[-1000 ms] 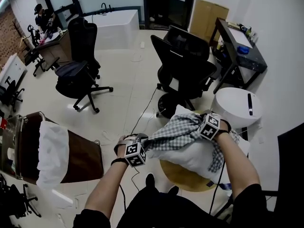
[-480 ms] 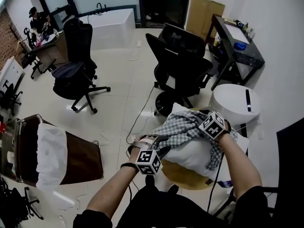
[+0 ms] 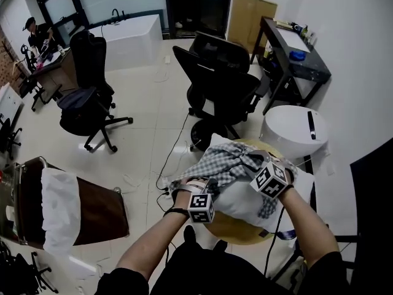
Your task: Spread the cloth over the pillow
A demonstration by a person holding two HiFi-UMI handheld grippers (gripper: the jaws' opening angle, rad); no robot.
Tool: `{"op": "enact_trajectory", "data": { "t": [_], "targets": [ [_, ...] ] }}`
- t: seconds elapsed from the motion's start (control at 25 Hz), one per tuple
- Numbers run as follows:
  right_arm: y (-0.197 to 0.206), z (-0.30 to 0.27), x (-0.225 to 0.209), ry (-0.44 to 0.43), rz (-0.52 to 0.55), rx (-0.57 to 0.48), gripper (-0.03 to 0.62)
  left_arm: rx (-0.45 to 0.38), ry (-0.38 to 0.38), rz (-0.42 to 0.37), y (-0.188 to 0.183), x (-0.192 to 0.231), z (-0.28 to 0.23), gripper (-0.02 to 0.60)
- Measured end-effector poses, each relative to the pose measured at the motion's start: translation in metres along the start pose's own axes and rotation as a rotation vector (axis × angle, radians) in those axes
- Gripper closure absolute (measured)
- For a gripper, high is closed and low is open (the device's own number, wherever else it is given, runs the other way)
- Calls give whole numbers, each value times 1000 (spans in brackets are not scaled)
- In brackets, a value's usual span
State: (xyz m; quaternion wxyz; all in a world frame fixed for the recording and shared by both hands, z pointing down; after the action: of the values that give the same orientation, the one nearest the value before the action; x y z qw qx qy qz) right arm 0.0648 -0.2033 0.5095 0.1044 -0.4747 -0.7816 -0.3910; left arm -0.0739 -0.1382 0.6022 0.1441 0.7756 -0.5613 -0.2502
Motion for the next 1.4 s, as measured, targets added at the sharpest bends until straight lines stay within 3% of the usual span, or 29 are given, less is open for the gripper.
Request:
{"op": "enact_trajectory", "data": {
  "t": [0.16, 0.36, 0.44, 0.52, 0.64, 0.8, 0.92, 1.08, 1.16, 1.28, 1.4],
  "targets": [
    [11, -5, 28, -25, 93, 39, 422, 6, -42, -6, 2, 2, -2, 485],
    [27, -24, 35, -23, 120, 119, 401, -31, -43, 4, -2, -4, 3, 574],
    [33, -31, 35, -26, 140, 152, 401, -43, -43, 6, -2, -5, 8, 575],
    [35, -34, 31, -21, 134, 163, 436, -43, -37, 7, -1, -4, 12, 577],
    [32, -28, 22, 5, 99, 139, 554, -44, -36, -1, 2, -6, 13, 579],
    [24, -14, 6, 50, 67, 97, 572, -51, 0, 31, 4, -12, 14, 581],
    [16, -3, -11, 82, 52, 65, 573, -74, 9, 44, 0, -5, 27, 540],
    [10, 12, -17, 98, 42, 36, 574, -135, -146, 93, -5, 20, 57, 540],
    [8, 19, -16, 98, 30, 20, 574, -115, -216, 101, -8, 37, 65, 524],
    [6, 31, -14, 94, 4, -4, 574, -65, -233, 59, -19, 58, 54, 427],
    [2, 43, -15, 95, -47, -31, 574, -25, -239, 31, -29, 73, 33, 394]
  ]
}}
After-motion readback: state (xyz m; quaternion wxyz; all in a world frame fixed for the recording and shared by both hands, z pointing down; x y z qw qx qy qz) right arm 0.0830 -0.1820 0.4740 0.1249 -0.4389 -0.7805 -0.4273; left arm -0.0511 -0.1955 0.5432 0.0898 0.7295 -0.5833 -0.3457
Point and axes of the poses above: the fingertips, and each gripper's own axes: z backward along the fingers, x to its left, y out of its underside, the point moved 7 cm from there along z, backward along the fingers, and after that the axes turned 12 degrees about y, right-handed, at the moved point
